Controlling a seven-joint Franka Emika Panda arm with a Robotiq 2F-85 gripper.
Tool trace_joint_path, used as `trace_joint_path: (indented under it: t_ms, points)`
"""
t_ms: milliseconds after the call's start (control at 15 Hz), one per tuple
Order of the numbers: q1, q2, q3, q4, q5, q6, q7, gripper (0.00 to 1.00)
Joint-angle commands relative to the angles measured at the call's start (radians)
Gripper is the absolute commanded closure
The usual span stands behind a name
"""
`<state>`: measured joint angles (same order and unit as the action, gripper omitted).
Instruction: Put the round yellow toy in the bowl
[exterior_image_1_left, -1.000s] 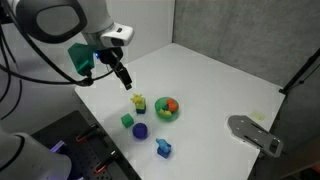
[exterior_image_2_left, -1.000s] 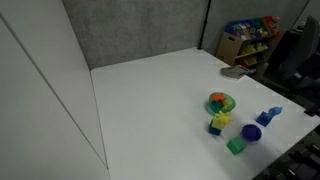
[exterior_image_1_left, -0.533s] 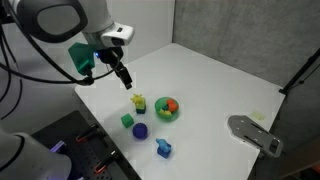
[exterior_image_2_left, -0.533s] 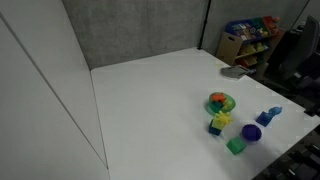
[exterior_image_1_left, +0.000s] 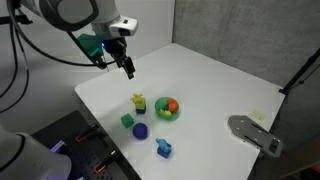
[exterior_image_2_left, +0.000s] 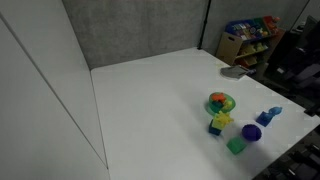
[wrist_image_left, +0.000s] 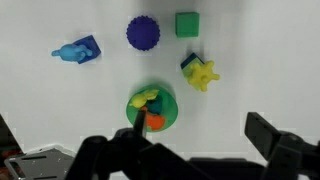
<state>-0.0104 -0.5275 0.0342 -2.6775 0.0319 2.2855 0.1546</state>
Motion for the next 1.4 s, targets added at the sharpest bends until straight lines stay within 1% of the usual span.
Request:
trace_joint_path:
  t_ms: [0, 133, 400, 800, 1133, 1333]
  points:
    - [0.026, 0.154, 0.026, 0.119, 0.037, -0.023, 0.029, 0.0]
    - [0.035, 0.229, 0.037, 0.166, 0.049, -0.026, 0.042, 0.0]
    - [0.044, 0.403, 0.048, 0.25, 0.043, 0.005, 0.067, 0.0]
    - [0.053, 0.65, 0.037, 0.333, 0.045, 0.111, 0.057, 0.0]
    - [0.062, 0.804, 0.032, 0.381, 0.05, 0.179, 0.059, 0.0]
    - [0.06, 0.869, 0.033, 0.404, 0.073, 0.17, 0.053, 0.0]
